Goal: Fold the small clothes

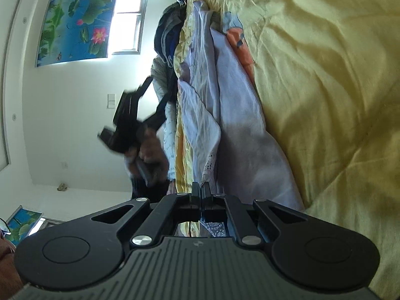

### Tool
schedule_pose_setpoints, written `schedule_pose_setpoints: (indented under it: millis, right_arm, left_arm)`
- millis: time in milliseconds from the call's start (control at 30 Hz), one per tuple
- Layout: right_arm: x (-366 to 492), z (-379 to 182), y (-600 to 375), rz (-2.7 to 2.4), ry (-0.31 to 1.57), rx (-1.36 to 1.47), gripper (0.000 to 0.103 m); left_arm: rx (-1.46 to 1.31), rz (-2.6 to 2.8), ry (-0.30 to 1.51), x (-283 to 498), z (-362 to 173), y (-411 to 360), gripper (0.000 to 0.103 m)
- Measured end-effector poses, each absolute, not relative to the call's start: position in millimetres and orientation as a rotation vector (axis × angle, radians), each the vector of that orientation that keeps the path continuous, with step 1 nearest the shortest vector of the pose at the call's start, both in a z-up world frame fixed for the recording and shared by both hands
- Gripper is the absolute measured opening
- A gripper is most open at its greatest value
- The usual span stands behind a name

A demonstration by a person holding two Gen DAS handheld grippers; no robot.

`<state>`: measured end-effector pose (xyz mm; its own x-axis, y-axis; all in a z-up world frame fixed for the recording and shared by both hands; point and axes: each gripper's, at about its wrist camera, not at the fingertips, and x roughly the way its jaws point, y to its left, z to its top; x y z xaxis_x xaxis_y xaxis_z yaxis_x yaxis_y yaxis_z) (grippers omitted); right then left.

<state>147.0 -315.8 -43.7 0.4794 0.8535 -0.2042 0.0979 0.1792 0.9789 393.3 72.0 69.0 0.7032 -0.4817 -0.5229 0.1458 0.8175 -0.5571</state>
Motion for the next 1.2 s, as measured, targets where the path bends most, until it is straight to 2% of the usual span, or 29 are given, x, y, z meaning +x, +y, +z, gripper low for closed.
schedule_pose_setpoints:
  millis: [167,200,567,767,833,867,933,1067,1200]
  right_arm:
    - [150,-51,-313,0.674,0.984,1.286,0.007]
    - [151,-51,-313,0.668,0.982,1.282,0.007]
    - [156,-59,-319,0.667,1.032,1.272,0.007]
    - [159,-61,-321,0.643,1.052,1.264,0.013]
    - [161,-58,-322,0.636,1.05,1.247,0.02]
    - [161,-56,-322,0.636,1.052,1.236,0.027]
    - [161,-53,-322,0.641,1.049,1.228,0.033]
    - [164,-47,-326,0.619,1.048,1.211,0.034]
    - [167,-35,-335,0.6,1.01,1.191,0.035]
  left_arm:
    - [-0.472,-0.153,0.809,447,30,87,0.07]
    - [-0.482,-0.178,0.764,446,27,93,0.069]
    - [-0.618,-0.234,0.717,442,31,107,0.071]
    - [-0.574,-0.199,0.71,467,35,101,0.074]
    - [-0.552,-0.143,0.743,481,27,104,0.074]
    - [-0.558,-0.154,0.724,484,24,106,0.075]
    - [-0.549,-0.14,0.703,488,22,111,0.075]
    - [-0.512,-0.088,0.66,485,15,115,0.075]
    - [-0.566,-0.077,0.7,471,25,121,0.075]
